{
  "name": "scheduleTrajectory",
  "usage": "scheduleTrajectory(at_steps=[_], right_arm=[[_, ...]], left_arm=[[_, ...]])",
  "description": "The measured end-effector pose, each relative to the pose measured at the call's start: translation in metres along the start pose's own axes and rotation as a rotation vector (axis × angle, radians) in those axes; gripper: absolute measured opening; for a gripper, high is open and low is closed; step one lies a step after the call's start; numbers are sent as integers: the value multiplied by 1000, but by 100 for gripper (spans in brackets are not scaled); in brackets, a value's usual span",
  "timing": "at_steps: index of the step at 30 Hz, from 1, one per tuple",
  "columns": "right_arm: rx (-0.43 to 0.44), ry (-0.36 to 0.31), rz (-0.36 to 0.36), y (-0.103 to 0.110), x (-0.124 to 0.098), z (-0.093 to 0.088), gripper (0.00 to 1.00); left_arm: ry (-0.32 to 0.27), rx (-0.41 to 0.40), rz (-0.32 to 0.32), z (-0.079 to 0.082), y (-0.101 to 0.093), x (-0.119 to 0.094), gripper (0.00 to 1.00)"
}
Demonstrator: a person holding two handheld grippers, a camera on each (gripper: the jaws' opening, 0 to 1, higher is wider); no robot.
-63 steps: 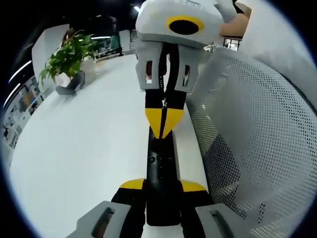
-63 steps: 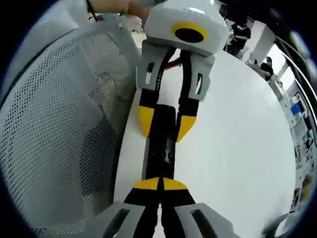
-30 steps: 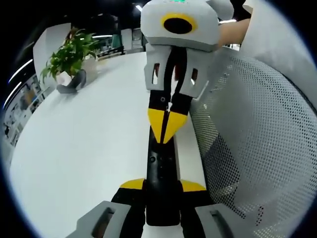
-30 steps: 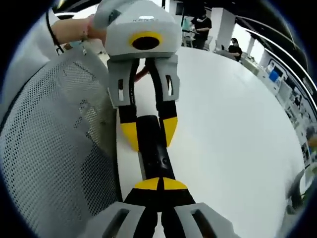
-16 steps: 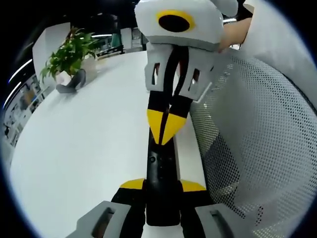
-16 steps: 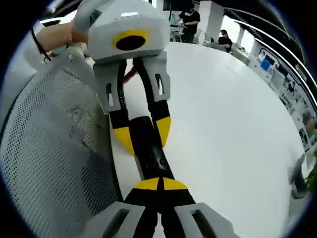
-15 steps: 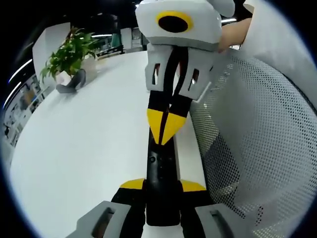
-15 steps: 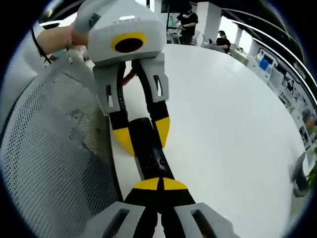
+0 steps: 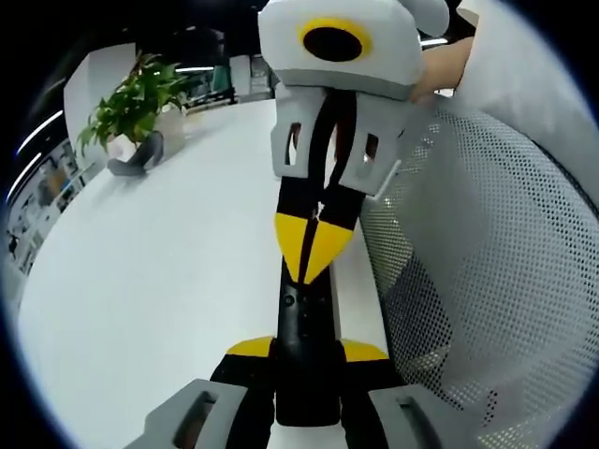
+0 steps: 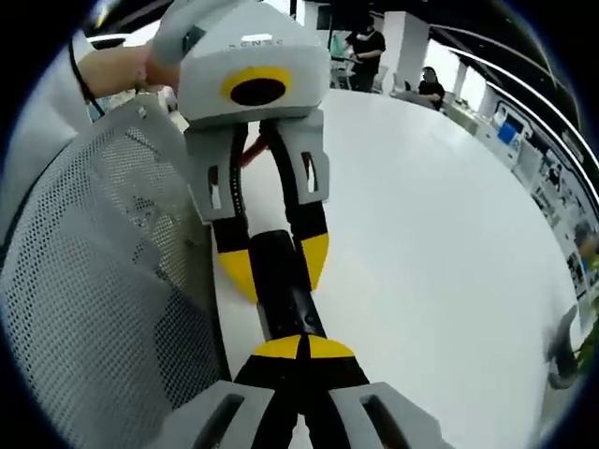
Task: Press the specified remote control buttons in sequence, fully releasing each button before pressing the next.
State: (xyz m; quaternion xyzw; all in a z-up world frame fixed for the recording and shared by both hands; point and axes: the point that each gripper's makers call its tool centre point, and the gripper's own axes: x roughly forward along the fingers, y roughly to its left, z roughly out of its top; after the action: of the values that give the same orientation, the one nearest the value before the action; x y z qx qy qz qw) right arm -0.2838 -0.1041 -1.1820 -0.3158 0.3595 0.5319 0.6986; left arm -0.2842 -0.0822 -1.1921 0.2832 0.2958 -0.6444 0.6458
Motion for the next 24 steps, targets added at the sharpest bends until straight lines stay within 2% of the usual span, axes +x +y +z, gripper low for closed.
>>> scheduleTrajectory(at_steps=[2,5,11,14,16,19,24], right_arm=[[-65,25,-18,0,0,-1,0],[-89,61,-6,1,0,-1,0],[-93,111,4,0,1,-2,0],[-43,128,26,-2,2,-2,0],[-25,120,31,-3,2,-3,0],[38,70,12,-2,1,-3,0],[31,16,-24,0,-1,-3,0]], left_arm=[[-1,0,0,0,0,0,24],[-2,4,-2,0,0,0,24],[0,10,-6,0,-1,0,24],[1,13,-7,0,-1,0,24],[-1,15,-10,0,-1,0,24],[0,16,-12,0,-1,0,24],[-3,13,-11,-1,-1,0,24]])
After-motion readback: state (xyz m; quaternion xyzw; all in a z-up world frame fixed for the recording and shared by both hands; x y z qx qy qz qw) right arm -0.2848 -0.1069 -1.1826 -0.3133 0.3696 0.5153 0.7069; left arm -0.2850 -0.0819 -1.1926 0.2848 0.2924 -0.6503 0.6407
